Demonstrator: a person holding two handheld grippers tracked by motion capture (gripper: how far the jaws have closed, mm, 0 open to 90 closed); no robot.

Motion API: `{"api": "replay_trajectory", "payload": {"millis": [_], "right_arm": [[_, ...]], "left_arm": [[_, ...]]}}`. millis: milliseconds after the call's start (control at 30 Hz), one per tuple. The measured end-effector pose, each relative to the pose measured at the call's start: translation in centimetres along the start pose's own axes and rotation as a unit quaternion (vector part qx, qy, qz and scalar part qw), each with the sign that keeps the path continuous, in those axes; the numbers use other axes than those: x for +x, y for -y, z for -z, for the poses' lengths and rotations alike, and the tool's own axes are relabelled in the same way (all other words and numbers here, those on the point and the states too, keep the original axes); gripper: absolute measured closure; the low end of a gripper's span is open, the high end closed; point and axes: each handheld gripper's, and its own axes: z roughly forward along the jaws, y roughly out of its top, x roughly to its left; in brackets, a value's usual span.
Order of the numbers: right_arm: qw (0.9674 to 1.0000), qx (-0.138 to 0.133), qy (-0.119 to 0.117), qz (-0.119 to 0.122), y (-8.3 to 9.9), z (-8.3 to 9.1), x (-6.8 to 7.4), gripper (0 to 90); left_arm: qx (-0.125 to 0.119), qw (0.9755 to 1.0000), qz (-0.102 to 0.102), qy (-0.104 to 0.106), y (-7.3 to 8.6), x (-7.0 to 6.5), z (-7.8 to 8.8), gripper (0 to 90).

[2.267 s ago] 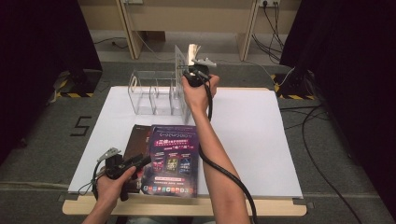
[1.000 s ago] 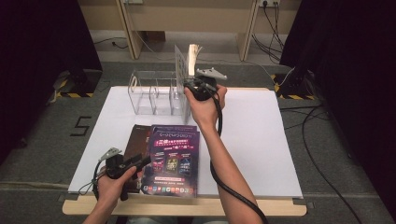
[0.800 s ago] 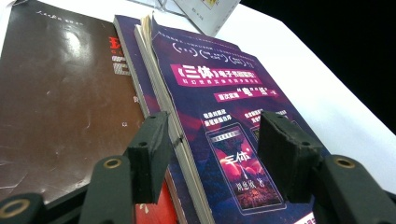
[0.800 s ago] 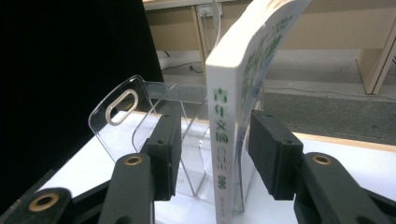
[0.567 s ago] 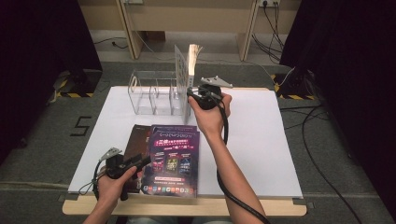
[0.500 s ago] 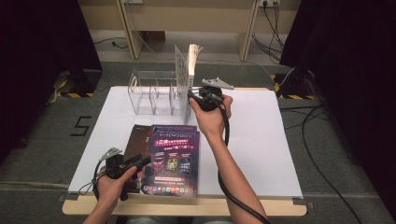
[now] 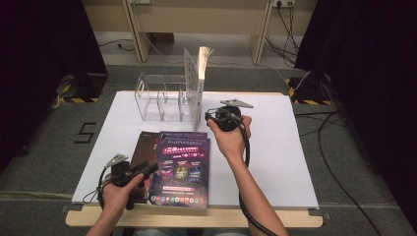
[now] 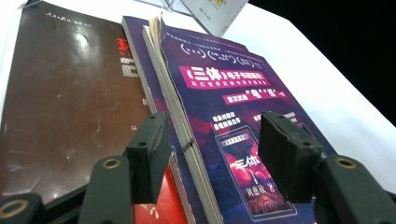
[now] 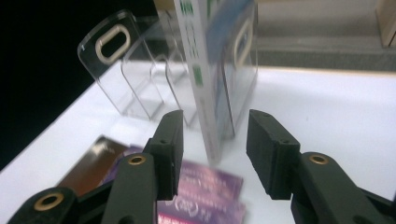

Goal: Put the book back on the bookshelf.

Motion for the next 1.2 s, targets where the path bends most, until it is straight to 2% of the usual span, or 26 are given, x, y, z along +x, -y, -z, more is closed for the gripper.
{"api": "replay_trajectory", "payload": {"millis": [267, 467, 600, 933, 1200], "right_arm": [[0.9979, 0.061, -0.005, -0.018, 3.6, -1.4, -1.1, 57.7], [0.9944, 0.099, -0.008, -0.038, 5.7, -2.9, -1.7, 57.7], [0.9917, 0.119, -0.007, -0.047, 6.6, -3.9, -1.8, 57.7], [0.9864, 0.154, -0.006, -0.057, 8.1, -5.4, -2.3, 57.0], [0.9845, 0.164, -0.012, -0.061, 8.7, -5.7, -2.3, 56.7]], "left_arm": [[0.016, 0.9998, -0.01, -0.005, -0.8, -0.1, -1.3, 43.6], [0.019, 0.9995, -0.024, -0.008, -2.6, -0.2, -2.6, 44.2], [0.03, 0.9993, -0.022, -0.011, -3.4, -0.1, -3.7, 44.2], [0.045, 0.9987, -0.013, -0.02, -3.4, 0.5, -5.3, 44.2], [0.05, 0.9984, -0.008, -0.024, -3.0, 0.8, -5.8, 45.6]]}}
